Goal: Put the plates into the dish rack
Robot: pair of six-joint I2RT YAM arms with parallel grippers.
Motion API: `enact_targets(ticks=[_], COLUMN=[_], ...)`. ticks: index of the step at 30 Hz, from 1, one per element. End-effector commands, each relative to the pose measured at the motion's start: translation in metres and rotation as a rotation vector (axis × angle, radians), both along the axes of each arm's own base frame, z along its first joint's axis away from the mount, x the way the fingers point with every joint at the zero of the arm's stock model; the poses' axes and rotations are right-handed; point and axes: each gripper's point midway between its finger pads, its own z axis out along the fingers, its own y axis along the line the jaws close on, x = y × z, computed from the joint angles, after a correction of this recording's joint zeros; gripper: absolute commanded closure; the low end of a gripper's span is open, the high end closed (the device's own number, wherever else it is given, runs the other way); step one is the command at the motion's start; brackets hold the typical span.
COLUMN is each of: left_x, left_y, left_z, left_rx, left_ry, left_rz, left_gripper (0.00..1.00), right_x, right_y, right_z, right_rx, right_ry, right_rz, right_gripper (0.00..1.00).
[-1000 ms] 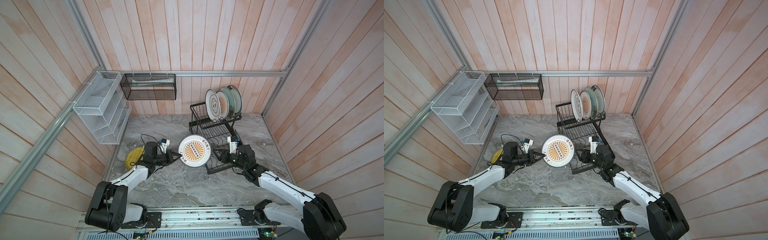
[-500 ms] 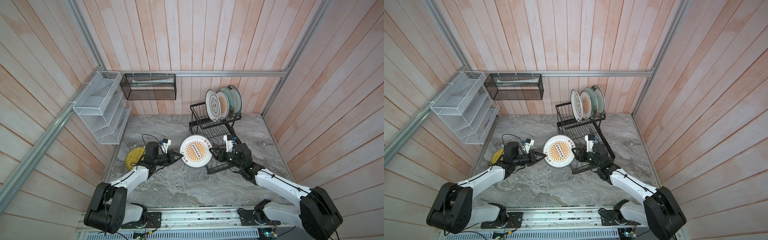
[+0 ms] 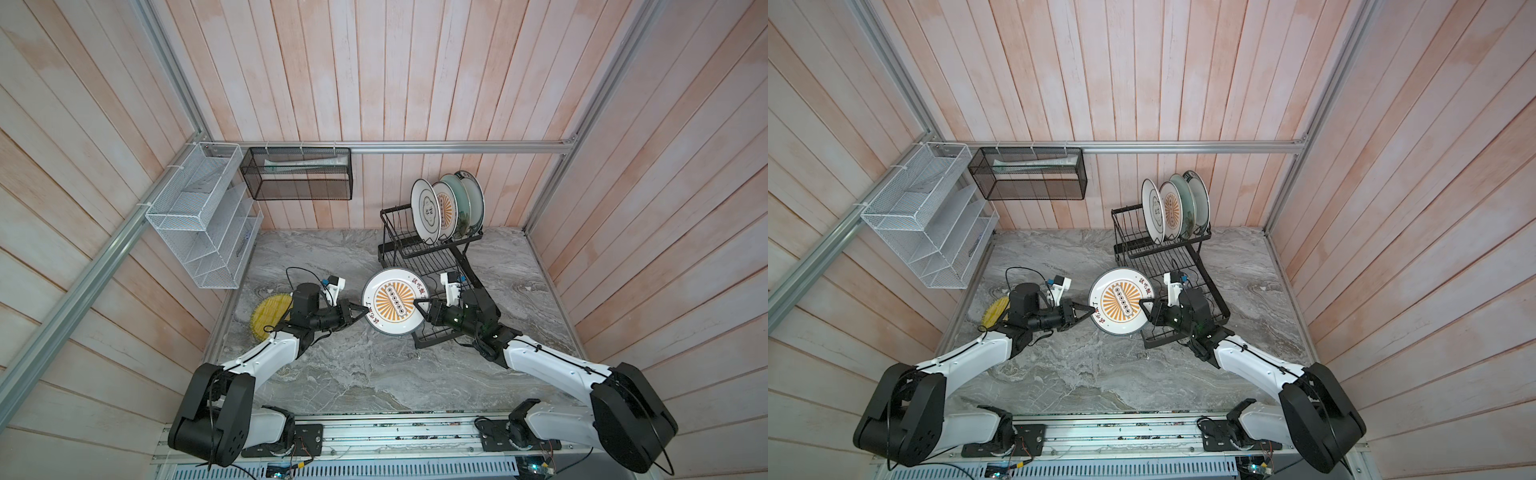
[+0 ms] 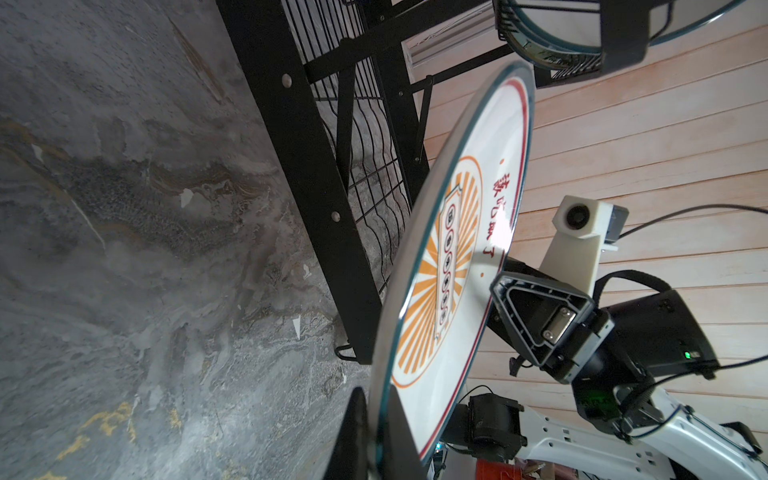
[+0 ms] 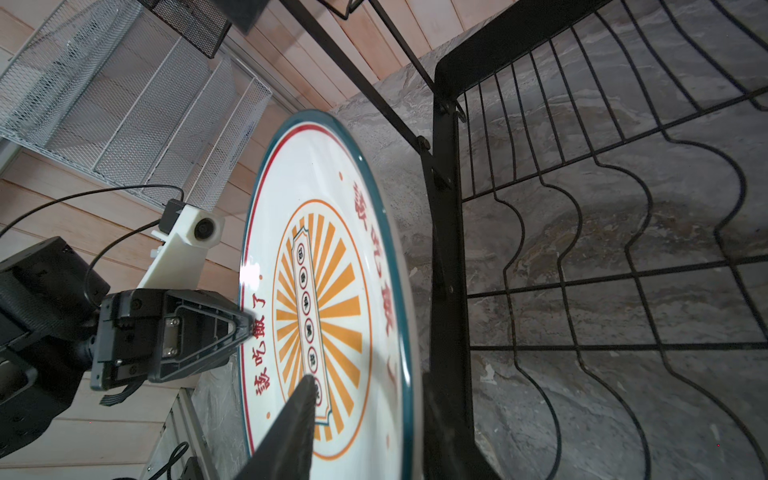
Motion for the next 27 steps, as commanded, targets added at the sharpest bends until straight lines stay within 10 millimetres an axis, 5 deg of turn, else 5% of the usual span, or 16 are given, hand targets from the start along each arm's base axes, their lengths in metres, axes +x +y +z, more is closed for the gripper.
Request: enact_targets(ticks=[1, 27], left_x=[0.0001, 0.0071], left_y=[-0.0049, -0.0084], left_z=[0.0083, 0.0053], left_rx=[-0.027, -0.03], left_ry=[-0.04, -0.036], left_rz=[-0.025, -0.031], left_gripper=[1.0, 1.0], right_x=[0.0036, 0.0038], right_y=[0.0103, 0.0167], right_z=[0.0182, 0.0159], right_rx=[0.04, 0.027], right_ry=[-0.036, -0.025], right_rz=[0.023, 0.051], right_gripper=[0.61, 0.84])
